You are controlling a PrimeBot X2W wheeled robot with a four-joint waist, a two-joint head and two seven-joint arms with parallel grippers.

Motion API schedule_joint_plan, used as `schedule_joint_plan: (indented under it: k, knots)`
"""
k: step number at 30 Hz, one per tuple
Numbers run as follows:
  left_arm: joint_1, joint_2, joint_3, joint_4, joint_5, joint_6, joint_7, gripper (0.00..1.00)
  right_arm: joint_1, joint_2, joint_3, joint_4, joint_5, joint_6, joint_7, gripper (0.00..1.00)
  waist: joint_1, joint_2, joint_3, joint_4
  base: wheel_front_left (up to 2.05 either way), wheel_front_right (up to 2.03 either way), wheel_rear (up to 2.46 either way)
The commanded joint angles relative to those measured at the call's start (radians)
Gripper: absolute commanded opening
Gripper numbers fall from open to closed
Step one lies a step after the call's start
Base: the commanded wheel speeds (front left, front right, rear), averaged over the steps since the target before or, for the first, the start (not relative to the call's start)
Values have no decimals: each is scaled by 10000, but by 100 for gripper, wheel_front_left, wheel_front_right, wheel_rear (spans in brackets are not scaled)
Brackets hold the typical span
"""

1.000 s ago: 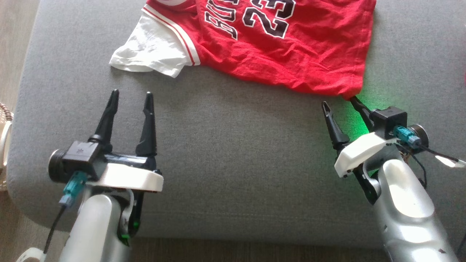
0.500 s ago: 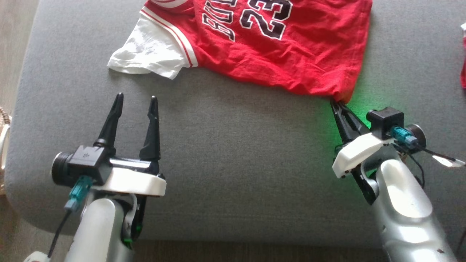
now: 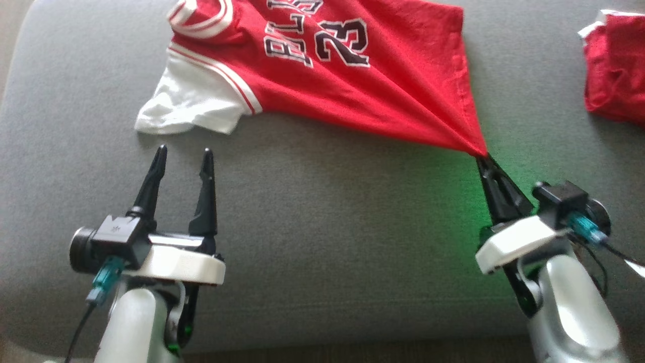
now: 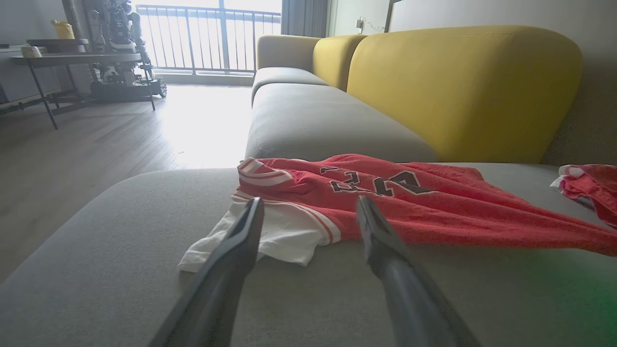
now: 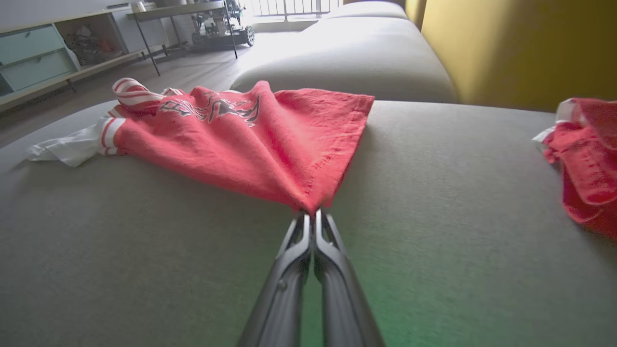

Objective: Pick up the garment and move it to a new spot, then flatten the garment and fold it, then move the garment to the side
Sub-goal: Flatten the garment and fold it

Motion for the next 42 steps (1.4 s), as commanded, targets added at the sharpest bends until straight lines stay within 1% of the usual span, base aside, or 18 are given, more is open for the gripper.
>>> schedule_joint_plan:
  k: [1, 6, 9, 12, 14, 17, 21, 25, 29, 30, 31, 34, 38, 42]
  knots:
    - [11, 80, 463, -299, 70, -32, -51, 100, 49, 61, 71, -409, -24, -4, -94, 0, 0, -1, -84, -127, 0, 0, 0]
    - [147, 36, 540, -341, 148, -96, -51, 100, 1026, 61, -777, -1102, -405, -4, -94, 0, 0, -1, -207, -290, 0, 0, 0]
    - [220, 11, 589, -406, 157, -121, -51, 100, 1386, 61, -1068, -1609, -384, -4, 55, 0, 0, -1, -213, -310, 0, 0, 0]
    - [225, -19, 591, -398, 153, -157, -51, 100, 1154, 61, -1010, -1958, -202, -4, 307, 0, 0, -1, -190, -281, 0, 0, 0]
    - [174, -44, 515, -359, 145, -187, -51, 100, 664, 61, -869, -1791, -91, -4, 484, 0, 0, -1, -151, -195, 0, 0, 0]
    - [21, -77, 315, -263, 130, -248, -51, 100, -455, 61, -727, -919, 22, -4, 616, 0, 0, -1, -77, 36, 0, 0, 0]
    - [-177, -105, -3, -135, 119, -293, -51, 100, -2146, 61, -901, 794, -135, -4, 428, 0, 0, -1, 16, 596, 0, 0, 0]
    - [-303, -121, -288, -102, 13, -223, -51, 100, -3443, 61, -1120, 2333, -561, -4, 161, 0, 0, -1, 175, 1187, 0, 0, 0]
    - [-343, -126, -592, -128, -244, -56, -51, 100, -4288, 61, -958, 3610, -744, -4, -5, 0, 0, -1, 426, 1471, 0, 0, 0]
    - [-349, -126, -673, -136, -296, -4, -51, 100, -4425, 61, -865, 3881, -734, -4, -28, 46, 0, -1, 487, 1498, 0, 0, 0]
    - [-358, -127, -753, -141, -339, 41, -51, 100, -4523, 61, -775, 4092, -692, -4, -48, 100, 0, -1, 541, 1516, 0, 0, 0]
    - [-388, -127, -899, -185, -420, 190, -51, 100, -4526, 61, -347, 4225, -448, -4, -82, 100, 0, -1, 678, 1456, 0, 0, 0]
    - [-369, -128, -911, -271, -526, 349, -51, 100, -3634, 61, 452, 3190, 218, -4, -89, 100, 0, -1, 820, 1131, 0, 0, 0]
    - [-373, -128, -947, -259, -530, 362, -51, 100, -2825, 61, 519, 2430, 393, -4, -90, 100, 0, -1, 854, 902, 0, 0, 0]
